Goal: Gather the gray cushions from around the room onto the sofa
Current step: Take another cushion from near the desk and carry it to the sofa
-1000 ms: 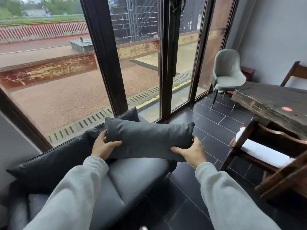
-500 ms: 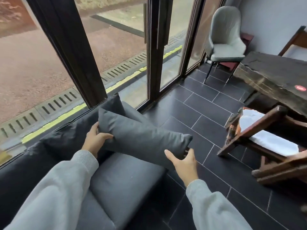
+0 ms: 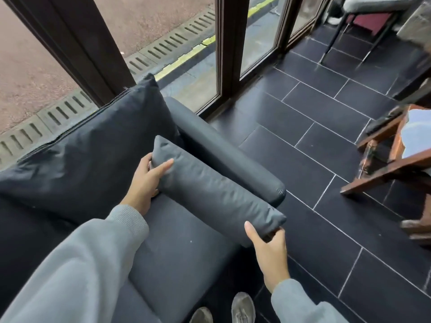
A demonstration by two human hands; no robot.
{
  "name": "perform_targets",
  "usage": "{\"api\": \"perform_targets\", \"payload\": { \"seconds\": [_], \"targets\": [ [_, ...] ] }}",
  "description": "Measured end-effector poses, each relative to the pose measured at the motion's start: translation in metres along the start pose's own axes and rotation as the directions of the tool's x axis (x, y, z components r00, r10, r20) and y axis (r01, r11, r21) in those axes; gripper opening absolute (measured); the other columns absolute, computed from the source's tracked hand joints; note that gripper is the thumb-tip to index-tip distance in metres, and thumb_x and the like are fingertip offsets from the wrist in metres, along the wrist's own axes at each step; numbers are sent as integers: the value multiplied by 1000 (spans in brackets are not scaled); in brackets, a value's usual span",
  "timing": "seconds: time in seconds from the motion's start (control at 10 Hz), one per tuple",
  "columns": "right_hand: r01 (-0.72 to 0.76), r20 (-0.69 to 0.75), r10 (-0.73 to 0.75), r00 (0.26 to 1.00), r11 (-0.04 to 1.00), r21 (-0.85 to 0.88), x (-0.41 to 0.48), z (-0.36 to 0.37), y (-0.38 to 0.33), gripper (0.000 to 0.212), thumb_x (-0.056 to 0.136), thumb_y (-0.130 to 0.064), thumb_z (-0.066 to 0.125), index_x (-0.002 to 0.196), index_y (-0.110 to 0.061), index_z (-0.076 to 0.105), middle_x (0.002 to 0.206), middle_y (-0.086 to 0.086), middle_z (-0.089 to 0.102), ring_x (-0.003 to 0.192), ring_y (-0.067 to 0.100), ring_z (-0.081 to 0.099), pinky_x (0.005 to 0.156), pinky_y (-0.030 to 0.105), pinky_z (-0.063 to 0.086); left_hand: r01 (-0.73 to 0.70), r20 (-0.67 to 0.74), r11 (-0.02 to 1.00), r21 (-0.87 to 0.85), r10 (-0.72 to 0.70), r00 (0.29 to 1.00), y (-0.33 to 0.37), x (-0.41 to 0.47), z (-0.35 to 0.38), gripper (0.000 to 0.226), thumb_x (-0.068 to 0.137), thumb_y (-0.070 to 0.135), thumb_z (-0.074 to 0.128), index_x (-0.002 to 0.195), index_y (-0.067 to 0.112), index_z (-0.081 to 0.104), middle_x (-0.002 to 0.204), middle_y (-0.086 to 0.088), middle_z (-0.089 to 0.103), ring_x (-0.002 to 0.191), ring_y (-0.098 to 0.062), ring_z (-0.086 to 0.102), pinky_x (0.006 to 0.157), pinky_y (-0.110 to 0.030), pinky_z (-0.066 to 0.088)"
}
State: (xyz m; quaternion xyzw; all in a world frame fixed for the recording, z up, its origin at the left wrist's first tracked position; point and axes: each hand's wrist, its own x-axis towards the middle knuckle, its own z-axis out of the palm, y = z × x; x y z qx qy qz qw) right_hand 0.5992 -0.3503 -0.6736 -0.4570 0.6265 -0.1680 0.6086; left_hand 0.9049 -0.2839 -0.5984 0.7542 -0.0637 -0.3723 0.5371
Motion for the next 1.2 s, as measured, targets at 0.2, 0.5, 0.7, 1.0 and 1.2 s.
{"api": "perform_targets", "payload": {
  "seconds": [0.2,0.5,0.7,1.0,1.2],
  "targets": [
    [-33,-63,41,997,992,120,48,33,32,97,62,-65,87,142,-33,43,135,-13,60,124,7,59,106,36,47,-16,21,999,-36,17,1000,-36,68,29,38,90,48,75,124,41,61,115,23,75,97,4,73,76,-31,54],
    [-7,-258,41,965,991,133,94,81,67,96,62,-67,87,140,-30,45,129,-18,62,103,-18,61,92,22,49,-43,56,999,-32,45,997,-84,163,60,45,96,49,66,138,35,59,129,17,70,118,-6,68,105,-44,54],
    [-78,-202,78,976,997,6,135,110,56,76,79,-62,81,137,-17,59,133,-7,65,126,14,60,112,40,47,-22,60,998,62,18,998,-92,211,49,55,84,64,65,136,48,57,128,27,67,121,-5,63,105,-51,52],
    [-157,-138,138,981,978,-136,157,101,62,79,83,-69,75,134,-11,59,113,-14,55,113,12,51,95,30,39,7,158,993,117,-26,987,-105,239,56,50,82,72,59,131,61,52,127,31,64,121,-8,59,95,-51,49],
    [-262,-54,258,965,916,-302,132,81,42,89,86,-81,59,140,-11,59,138,-1,62,130,24,56,102,33,42,3,149,948,319,-53,987,-90,211,38,76,85,77,54,154,48,38,149,17,55,136,-19,53,110,-48,44]
  ]
}}
